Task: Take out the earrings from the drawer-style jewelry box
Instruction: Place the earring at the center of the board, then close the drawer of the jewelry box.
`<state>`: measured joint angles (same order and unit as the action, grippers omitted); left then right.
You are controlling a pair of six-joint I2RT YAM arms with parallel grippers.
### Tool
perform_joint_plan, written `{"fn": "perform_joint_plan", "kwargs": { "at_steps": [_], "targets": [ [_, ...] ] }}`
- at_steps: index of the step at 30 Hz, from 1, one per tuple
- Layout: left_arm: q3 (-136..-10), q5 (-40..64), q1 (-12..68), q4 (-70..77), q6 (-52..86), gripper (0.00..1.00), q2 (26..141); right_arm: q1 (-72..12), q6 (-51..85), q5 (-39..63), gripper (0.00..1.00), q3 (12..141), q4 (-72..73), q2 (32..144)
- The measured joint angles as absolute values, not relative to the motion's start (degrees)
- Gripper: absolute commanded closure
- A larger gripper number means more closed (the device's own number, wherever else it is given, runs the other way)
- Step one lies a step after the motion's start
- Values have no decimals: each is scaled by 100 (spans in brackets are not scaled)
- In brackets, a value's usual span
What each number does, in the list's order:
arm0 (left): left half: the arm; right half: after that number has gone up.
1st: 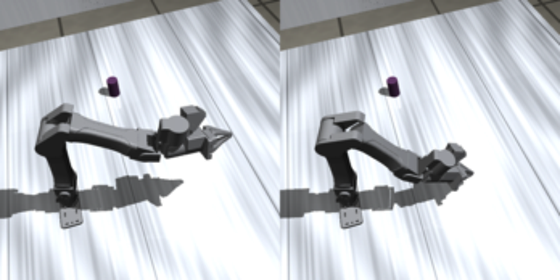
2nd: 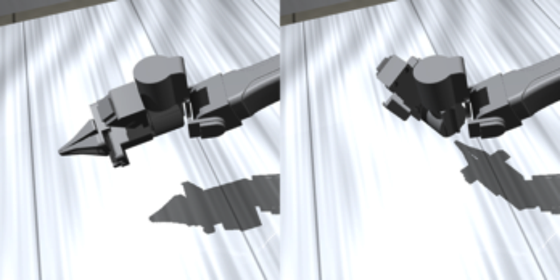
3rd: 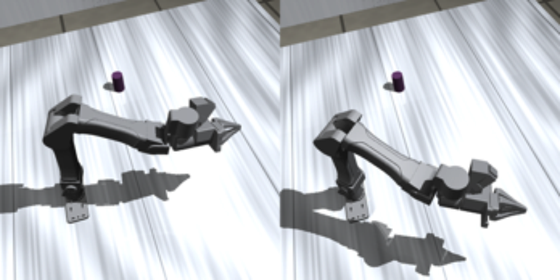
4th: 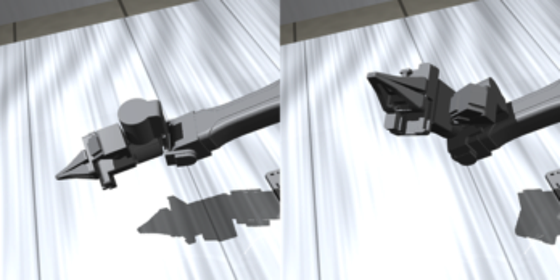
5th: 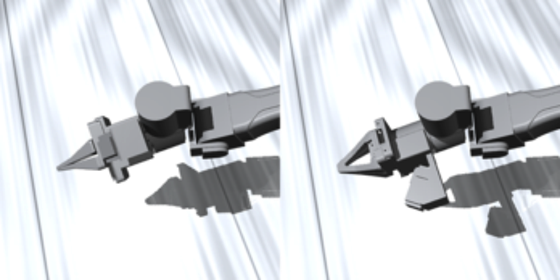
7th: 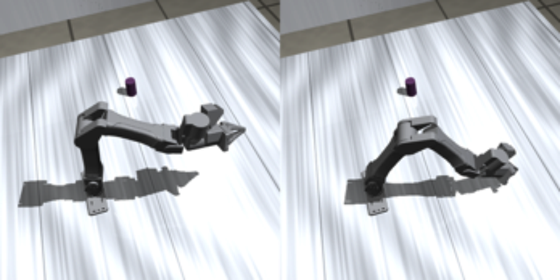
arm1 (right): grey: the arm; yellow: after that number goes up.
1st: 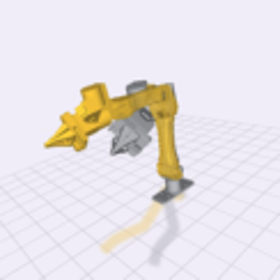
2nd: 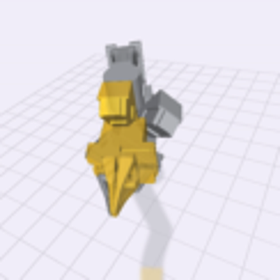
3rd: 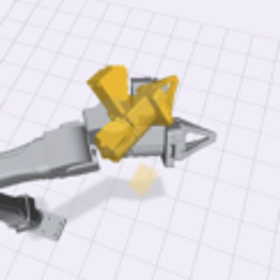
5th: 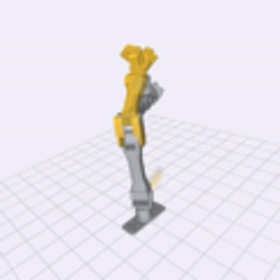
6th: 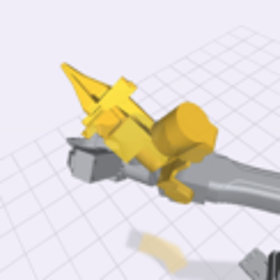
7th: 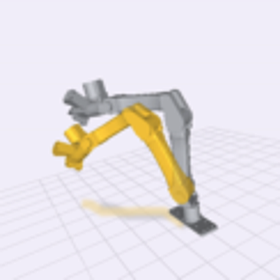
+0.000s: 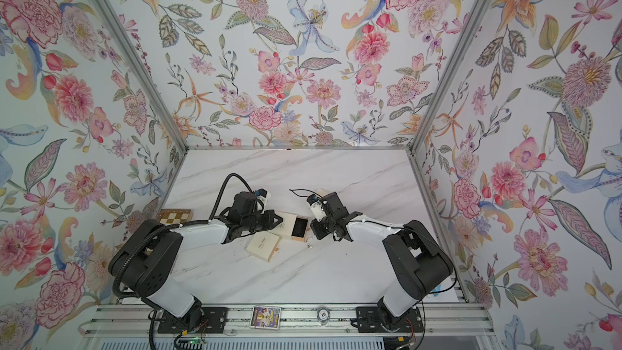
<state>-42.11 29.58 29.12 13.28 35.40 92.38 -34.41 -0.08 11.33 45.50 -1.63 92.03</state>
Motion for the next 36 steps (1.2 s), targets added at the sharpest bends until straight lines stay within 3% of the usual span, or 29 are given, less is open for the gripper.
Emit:
{"fn": "perform_joint_plan", "kwargs": {
  "at_steps": [8,36],
  "targets": [
    [-4624,2552,2558,762,3192,100,8281,-3538,-14,996,77,4571,-224,9255],
    [-4412,2311,2314,434,2939,100,9430,-3957,-12,941,74,4908,-314,9655]
  ]
}}
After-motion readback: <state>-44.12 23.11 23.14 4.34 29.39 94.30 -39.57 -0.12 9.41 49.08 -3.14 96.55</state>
